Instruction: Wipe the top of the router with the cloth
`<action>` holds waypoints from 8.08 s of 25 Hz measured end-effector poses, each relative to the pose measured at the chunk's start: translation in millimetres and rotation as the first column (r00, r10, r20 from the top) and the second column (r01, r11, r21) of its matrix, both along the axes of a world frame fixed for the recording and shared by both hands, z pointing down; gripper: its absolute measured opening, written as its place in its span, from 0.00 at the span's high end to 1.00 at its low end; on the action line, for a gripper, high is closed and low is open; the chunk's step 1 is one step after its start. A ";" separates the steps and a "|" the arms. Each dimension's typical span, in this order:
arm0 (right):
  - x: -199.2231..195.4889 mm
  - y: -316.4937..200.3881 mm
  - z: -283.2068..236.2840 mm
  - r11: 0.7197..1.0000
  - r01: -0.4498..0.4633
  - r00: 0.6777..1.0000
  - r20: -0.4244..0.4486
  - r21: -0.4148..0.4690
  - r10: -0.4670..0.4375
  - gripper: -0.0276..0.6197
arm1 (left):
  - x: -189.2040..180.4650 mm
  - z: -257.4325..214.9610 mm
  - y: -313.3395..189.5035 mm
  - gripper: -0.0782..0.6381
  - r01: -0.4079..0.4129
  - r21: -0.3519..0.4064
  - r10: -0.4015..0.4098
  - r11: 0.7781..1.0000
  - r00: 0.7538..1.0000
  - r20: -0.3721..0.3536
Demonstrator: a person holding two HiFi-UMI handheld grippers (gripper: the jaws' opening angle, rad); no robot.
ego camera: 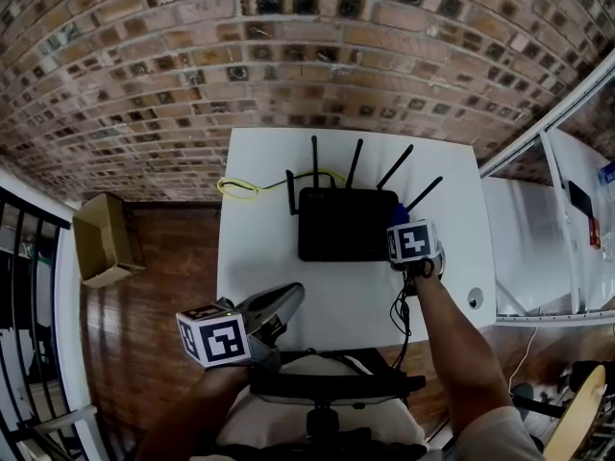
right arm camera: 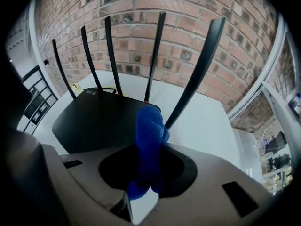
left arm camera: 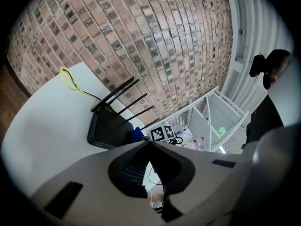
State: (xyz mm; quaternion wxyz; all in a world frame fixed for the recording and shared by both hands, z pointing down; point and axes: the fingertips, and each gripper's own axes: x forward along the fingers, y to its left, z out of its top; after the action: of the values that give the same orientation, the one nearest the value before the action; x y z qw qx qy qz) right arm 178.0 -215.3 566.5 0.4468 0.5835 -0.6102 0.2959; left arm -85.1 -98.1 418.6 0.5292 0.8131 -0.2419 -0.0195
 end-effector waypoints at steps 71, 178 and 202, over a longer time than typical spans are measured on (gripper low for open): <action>-241.2 0.9 -57.5 0.971 0.114 0.778 0.589 0.212 -0.220 0.77 | -17.0 6.6 6.0 0.89 0.027 -0.026 -0.027 0.999 1.000 -0.012; -4.3 88.8 36.6 0.990 0.094 0.993 0.066 0.101 -0.101 0.78 | 5.2 10.9 8.6 0.89 0.027 -0.061 -0.025 0.998 0.999 0.041; -109.2 96.3 30.7 0.987 0.143 0.975 0.161 0.074 -0.153 0.78 | -23.2 7.5 3.5 0.89 0.030 -0.060 -0.028 0.998 0.999 0.023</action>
State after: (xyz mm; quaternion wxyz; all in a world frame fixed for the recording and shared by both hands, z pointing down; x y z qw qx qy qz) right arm 68.8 -119.0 597.2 0.3969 0.5233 -0.6960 0.2902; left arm -108.4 -94.6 426.0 0.5505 0.7932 -0.2602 -0.0106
